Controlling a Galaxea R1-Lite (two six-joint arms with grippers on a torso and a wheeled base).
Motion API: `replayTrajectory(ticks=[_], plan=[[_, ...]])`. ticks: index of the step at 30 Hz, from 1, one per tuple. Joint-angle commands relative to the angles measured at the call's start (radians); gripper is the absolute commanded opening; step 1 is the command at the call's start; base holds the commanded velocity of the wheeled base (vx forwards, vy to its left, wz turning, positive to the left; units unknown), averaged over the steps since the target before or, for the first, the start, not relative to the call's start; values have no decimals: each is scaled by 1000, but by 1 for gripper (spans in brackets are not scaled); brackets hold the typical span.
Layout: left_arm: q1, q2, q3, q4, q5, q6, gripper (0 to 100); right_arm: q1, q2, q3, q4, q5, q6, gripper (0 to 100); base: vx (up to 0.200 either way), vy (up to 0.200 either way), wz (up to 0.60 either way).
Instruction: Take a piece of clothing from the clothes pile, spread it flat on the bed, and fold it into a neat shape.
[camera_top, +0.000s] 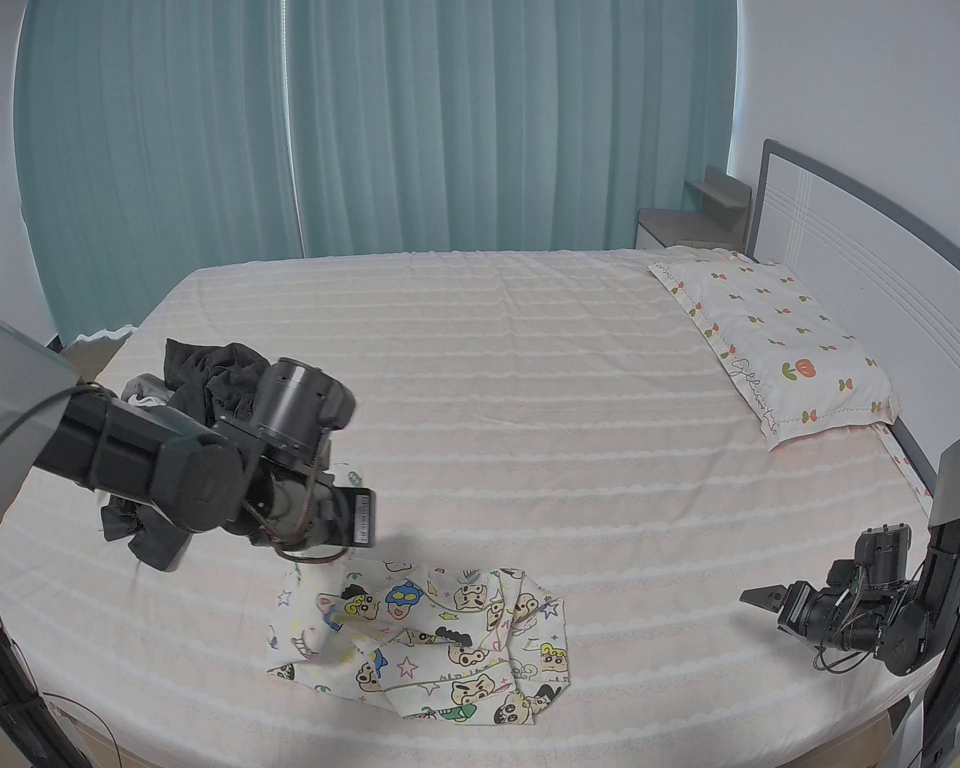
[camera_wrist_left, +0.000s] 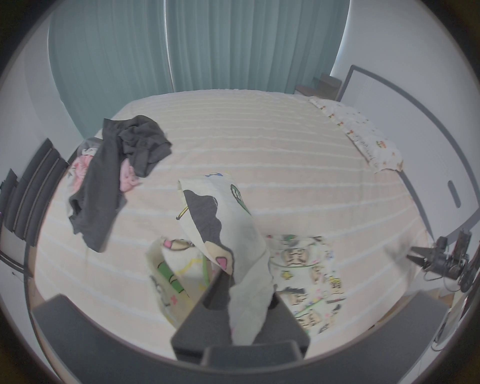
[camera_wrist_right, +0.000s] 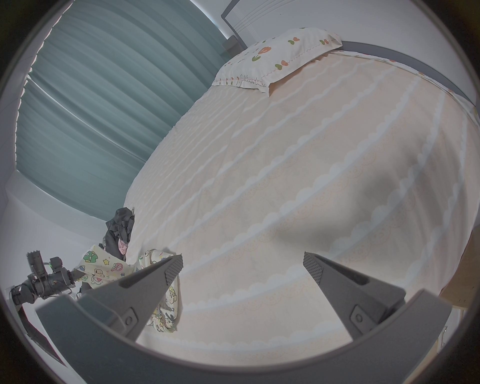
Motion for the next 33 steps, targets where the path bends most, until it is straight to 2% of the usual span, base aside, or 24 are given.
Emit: replayTrajectory(ticks=[1, 12, 17, 18, 26, 31, 33], plan=[[-109, 119, -81, 1, 7, -56, 0, 3, 6, 18, 0, 0, -1, 100, 0, 0, 0], [-185, 160, -107, -1, -4, -111, 0, 1, 9, 18, 0, 0, -2, 100, 0, 0, 0], [-204, 159, -109, -10, -36, -128, 0, 3, 9, 18, 0, 0, -2, 100, 0, 0, 0], [-219, 159, -110, -12, -58, -145, 100, 1, 9, 18, 0, -1, -2, 100, 0, 0, 0], [-222, 160, -92, -12, -71, -163, 100, 1, 11, 18, 0, -1, -2, 100, 0, 0, 0], [-231, 148, -5, -36, -81, -174, 100, 0, 11, 18, 0, -3, -2, 100, 0, 0, 0], [-230, 114, 77, -91, -79, -228, 100, 0, 12, 18, 0, -3, -2, 100, 0, 0, 0]])
